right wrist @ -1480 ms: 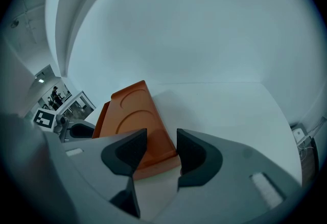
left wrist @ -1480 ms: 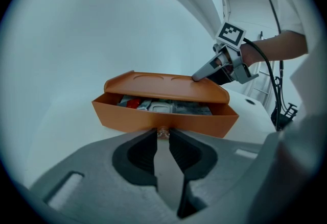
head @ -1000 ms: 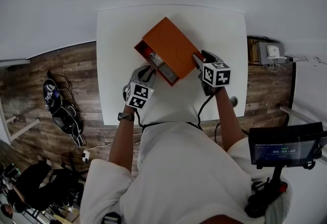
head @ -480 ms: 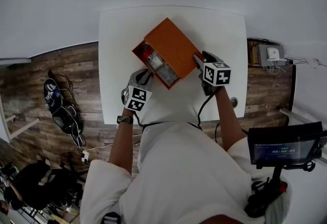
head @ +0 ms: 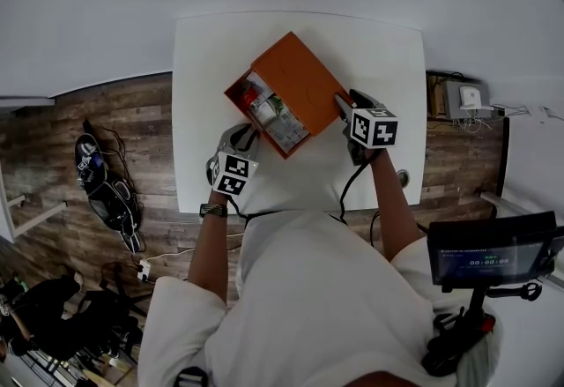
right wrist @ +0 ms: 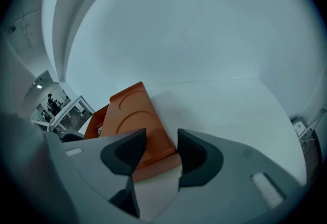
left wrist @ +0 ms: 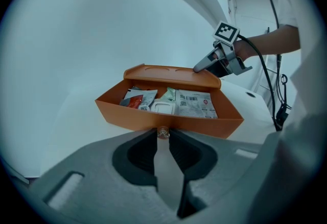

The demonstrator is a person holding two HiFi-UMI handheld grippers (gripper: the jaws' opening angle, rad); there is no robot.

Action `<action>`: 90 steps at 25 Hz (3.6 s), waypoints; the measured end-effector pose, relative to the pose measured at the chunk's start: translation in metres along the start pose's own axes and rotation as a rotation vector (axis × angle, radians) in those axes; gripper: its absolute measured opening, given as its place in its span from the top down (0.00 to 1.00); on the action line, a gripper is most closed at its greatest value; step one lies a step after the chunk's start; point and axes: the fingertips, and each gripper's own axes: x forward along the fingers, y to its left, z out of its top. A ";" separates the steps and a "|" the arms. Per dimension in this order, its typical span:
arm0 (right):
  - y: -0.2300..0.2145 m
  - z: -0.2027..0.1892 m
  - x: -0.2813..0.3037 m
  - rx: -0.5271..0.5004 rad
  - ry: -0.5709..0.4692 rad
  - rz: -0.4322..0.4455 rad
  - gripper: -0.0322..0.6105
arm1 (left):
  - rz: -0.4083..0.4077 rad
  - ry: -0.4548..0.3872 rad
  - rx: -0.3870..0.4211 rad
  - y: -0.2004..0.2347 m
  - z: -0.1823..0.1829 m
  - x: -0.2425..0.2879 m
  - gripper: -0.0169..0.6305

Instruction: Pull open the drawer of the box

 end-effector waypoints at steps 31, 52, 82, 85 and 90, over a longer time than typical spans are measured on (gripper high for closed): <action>-0.004 0.000 0.007 -0.002 -0.007 -0.007 0.64 | 0.033 0.020 -0.019 0.008 -0.019 -0.010 0.85; 0.005 0.000 -0.015 -0.078 -0.004 -0.026 0.61 | 0.133 0.019 -0.094 0.007 -0.023 -0.031 0.84; 0.099 0.037 -0.247 -0.370 -0.553 0.011 0.77 | 0.377 -0.361 0.121 -0.077 0.146 -0.180 0.96; 0.102 0.044 -0.256 -0.390 -0.571 -0.002 0.81 | 0.371 -0.389 0.149 -0.080 0.160 -0.184 0.96; 0.098 0.043 -0.274 -0.379 -0.597 -0.019 0.87 | 0.357 -0.430 0.185 -0.095 0.175 -0.188 0.96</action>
